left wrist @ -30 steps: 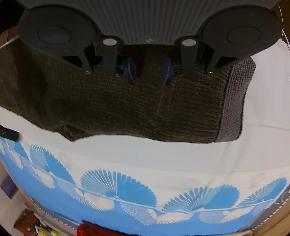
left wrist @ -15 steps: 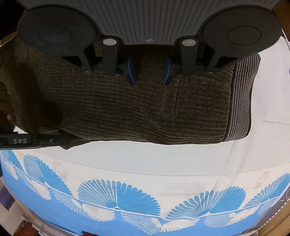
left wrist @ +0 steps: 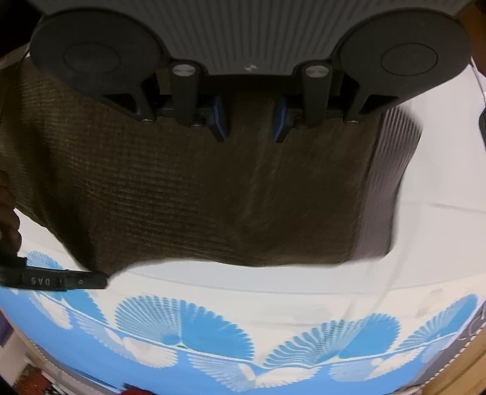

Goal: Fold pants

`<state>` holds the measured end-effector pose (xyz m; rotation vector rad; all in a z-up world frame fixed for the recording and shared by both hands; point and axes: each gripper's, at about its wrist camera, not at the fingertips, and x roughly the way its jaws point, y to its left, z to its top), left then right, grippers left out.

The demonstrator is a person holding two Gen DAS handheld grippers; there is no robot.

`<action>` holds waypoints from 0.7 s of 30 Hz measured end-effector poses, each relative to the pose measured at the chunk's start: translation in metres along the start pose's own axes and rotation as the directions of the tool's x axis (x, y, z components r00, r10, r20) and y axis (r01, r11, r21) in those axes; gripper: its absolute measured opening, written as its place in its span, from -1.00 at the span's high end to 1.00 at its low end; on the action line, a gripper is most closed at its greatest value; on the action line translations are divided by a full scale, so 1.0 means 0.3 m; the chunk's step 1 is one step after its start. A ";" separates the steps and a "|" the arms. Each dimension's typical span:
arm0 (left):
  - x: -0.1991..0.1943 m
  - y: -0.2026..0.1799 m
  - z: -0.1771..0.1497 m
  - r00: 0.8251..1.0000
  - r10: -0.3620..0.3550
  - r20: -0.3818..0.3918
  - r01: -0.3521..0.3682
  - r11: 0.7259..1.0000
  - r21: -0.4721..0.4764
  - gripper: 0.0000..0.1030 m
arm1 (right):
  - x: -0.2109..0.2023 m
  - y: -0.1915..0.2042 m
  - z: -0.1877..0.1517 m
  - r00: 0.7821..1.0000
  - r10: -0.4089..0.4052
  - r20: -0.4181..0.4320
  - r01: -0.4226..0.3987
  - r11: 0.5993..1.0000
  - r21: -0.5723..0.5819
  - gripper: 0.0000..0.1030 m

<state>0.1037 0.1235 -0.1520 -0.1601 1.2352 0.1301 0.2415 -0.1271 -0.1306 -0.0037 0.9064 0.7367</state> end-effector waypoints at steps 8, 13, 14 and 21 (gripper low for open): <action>-0.075 0.128 0.019 0.986 0.091 0.138 -0.063 0.979 -0.194 0.28 | -0.131 -0.063 0.033 0.987 -0.064 0.146 0.057 0.997 0.047 0.68; -0.027 0.228 0.022 0.988 0.150 0.022 -0.137 0.945 -0.297 0.26 | -0.028 -0.004 -0.055 0.993 0.017 -0.118 -0.032 0.991 -0.130 0.04; -0.020 0.247 0.015 0.988 0.152 0.007 -0.142 0.938 -0.316 0.30 | 0.005 -0.001 -0.078 0.985 -0.083 -0.150 0.053 0.980 -0.191 0.06; -0.092 0.324 0.020 0.976 0.173 0.134 -0.104 0.906 -0.410 0.09 | -0.084 -0.092 -0.005 0.952 -0.296 0.080 0.296 0.955 0.015 0.24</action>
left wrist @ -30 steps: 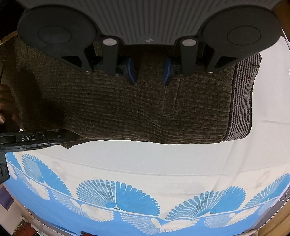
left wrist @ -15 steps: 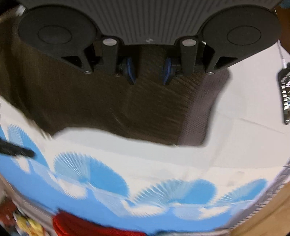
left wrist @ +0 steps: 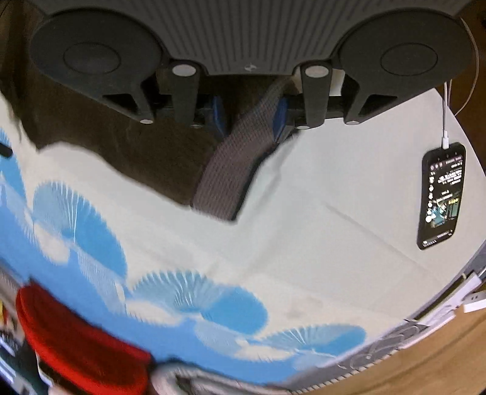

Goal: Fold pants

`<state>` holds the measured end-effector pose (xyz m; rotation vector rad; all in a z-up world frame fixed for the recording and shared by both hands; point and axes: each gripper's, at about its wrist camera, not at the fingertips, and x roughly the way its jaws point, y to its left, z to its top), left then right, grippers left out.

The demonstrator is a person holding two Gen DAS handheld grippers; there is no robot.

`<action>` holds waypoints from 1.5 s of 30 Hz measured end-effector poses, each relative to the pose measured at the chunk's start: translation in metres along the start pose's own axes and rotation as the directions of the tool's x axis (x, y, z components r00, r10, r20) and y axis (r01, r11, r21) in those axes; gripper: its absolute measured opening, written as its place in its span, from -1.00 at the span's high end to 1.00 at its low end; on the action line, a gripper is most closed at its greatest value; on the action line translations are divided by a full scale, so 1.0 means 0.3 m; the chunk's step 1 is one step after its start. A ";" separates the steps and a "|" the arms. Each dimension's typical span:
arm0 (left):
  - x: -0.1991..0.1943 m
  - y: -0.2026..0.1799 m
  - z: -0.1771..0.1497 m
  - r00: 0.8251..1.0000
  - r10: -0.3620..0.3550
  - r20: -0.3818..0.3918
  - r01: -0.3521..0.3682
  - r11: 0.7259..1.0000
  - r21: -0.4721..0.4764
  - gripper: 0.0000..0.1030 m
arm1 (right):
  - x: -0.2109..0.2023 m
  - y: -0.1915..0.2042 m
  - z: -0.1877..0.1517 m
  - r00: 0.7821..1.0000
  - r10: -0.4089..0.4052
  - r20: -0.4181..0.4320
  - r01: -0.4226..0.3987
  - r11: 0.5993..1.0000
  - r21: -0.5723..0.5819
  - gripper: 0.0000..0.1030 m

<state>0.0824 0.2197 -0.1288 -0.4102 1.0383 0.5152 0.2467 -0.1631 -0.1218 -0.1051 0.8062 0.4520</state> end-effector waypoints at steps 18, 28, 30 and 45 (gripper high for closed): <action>0.216 0.015 0.075 0.979 -0.174 -0.102 0.176 0.984 0.008 -0.18 | 0.097 0.122 -0.054 0.974 0.175 -0.147 -0.197 0.968 -0.154 0.95; 0.149 0.094 0.085 0.986 -0.138 -0.092 0.140 0.990 0.013 0.27 | 0.124 0.207 0.013 0.983 0.176 -0.048 -0.182 0.965 -0.187 0.96; 0.130 0.108 0.091 0.990 -0.122 -0.074 0.123 0.992 0.000 0.06 | 0.129 0.238 0.016 0.989 0.134 -0.069 -0.146 0.965 -0.218 0.92; 0.064 -0.065 0.071 0.974 -0.223 -0.031 0.225 0.958 0.176 0.07 | -0.319 -0.202 -0.003 0.986 -0.120 0.118 0.121 0.993 -0.008 0.73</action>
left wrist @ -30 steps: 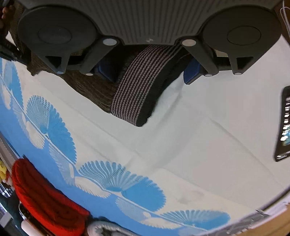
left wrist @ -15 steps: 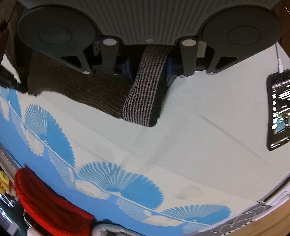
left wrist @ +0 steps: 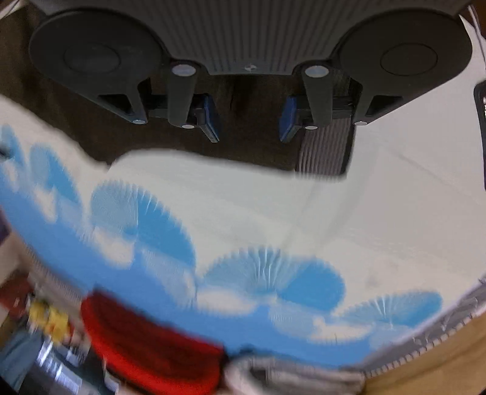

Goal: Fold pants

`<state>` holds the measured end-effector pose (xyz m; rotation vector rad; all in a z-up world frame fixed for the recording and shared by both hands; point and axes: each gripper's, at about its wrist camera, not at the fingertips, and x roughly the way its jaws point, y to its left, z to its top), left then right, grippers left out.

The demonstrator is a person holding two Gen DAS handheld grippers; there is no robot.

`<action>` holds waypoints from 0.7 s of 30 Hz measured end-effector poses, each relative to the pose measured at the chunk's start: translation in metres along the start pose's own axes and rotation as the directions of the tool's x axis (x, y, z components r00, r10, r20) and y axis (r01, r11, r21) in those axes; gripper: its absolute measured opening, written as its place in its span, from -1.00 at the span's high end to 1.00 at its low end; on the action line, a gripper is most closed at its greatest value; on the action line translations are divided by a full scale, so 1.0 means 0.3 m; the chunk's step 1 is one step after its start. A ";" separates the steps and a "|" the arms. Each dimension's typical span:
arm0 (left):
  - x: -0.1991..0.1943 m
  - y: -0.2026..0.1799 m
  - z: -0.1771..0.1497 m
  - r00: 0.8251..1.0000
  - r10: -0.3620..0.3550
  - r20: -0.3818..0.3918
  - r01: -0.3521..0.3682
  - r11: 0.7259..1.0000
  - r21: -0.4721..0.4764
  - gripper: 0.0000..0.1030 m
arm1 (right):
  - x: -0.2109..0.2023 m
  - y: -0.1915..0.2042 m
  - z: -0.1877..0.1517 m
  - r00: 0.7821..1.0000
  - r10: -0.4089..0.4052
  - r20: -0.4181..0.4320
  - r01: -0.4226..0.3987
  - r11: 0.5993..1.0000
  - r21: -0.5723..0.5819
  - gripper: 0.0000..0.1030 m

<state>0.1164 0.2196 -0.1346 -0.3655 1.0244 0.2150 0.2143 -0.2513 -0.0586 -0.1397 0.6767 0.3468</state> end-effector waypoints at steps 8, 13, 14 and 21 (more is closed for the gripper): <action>0.014 -0.120 -0.021 0.979 0.204 -0.011 -0.203 0.977 0.061 0.33 | -0.460 -0.515 -0.222 0.976 -0.212 0.056 0.170 0.892 0.418 0.32; -0.095 -0.384 -0.100 1.000 0.021 0.023 -0.025 0.984 0.177 0.28 | -0.709 -0.762 -0.501 0.941 -0.339 0.020 0.254 0.739 0.624 0.28; -0.116 -0.446 -0.130 1.000 -0.013 0.015 0.009 0.975 0.222 0.28 | -0.748 -0.796 -0.562 0.934 -0.356 0.017 0.260 0.713 0.652 0.27; -0.188 -0.806 -0.388 0.972 -0.190 -0.141 0.234 0.870 0.434 0.16 | -0.875 -0.937 -0.868 0.915 -0.395 -0.084 0.337 0.630 0.700 0.26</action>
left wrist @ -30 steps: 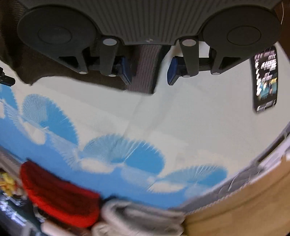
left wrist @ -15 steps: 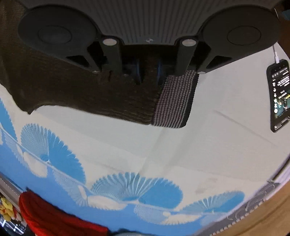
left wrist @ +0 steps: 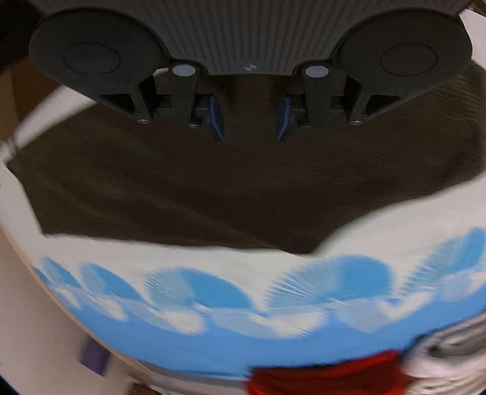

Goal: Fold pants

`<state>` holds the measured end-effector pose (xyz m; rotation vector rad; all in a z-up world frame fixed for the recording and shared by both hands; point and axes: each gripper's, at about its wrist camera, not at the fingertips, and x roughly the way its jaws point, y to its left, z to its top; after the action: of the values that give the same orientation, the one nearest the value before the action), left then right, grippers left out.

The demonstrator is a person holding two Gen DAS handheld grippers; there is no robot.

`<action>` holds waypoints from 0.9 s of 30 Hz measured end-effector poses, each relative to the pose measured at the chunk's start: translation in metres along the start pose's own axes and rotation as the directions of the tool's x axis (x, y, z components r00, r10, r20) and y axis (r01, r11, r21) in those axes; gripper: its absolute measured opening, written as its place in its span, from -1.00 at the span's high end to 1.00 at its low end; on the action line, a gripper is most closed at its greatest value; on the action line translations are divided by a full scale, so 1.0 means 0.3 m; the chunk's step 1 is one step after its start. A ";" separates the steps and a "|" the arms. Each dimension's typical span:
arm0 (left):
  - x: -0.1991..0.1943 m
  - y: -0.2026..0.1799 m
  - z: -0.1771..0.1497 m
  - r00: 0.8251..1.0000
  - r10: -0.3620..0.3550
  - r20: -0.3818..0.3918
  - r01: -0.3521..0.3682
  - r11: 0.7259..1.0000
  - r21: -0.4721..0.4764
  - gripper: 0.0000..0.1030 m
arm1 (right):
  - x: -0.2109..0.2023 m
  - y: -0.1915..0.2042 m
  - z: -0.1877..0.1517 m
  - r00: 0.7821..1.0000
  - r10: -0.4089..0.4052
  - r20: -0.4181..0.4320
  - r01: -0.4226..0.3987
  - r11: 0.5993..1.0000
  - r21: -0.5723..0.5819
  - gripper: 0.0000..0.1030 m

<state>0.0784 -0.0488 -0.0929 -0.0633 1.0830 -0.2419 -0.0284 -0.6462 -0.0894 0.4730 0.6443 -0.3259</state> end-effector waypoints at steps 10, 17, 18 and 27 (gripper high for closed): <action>0.214 -0.123 -0.097 0.983 0.042 -0.178 -0.038 0.999 0.028 0.17 | 0.149 -0.134 -0.060 0.988 0.041 -0.146 0.007 0.950 0.314 0.12; 0.245 -0.078 -0.093 0.980 0.054 -0.191 -0.053 0.999 0.009 0.18 | 0.107 -0.046 -0.029 1.000 -0.017 -0.004 0.017 0.986 0.167 0.75; 0.247 -0.079 -0.092 0.980 0.054 -0.192 -0.052 0.999 0.014 0.18 | 0.106 -0.040 -0.032 1.000 -0.031 -0.002 0.031 0.987 0.156 0.75; 0.250 -0.112 -0.092 0.983 0.043 -0.179 -0.036 0.998 0.045 0.15 | 0.102 -0.149 -0.104 0.991 -0.046 -0.124 0.095 0.902 0.422 0.02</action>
<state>0.0820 -0.0964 -0.1651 0.0175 1.2574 -0.2371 -0.0397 -0.6723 -0.1450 0.8957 0.7007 -0.5177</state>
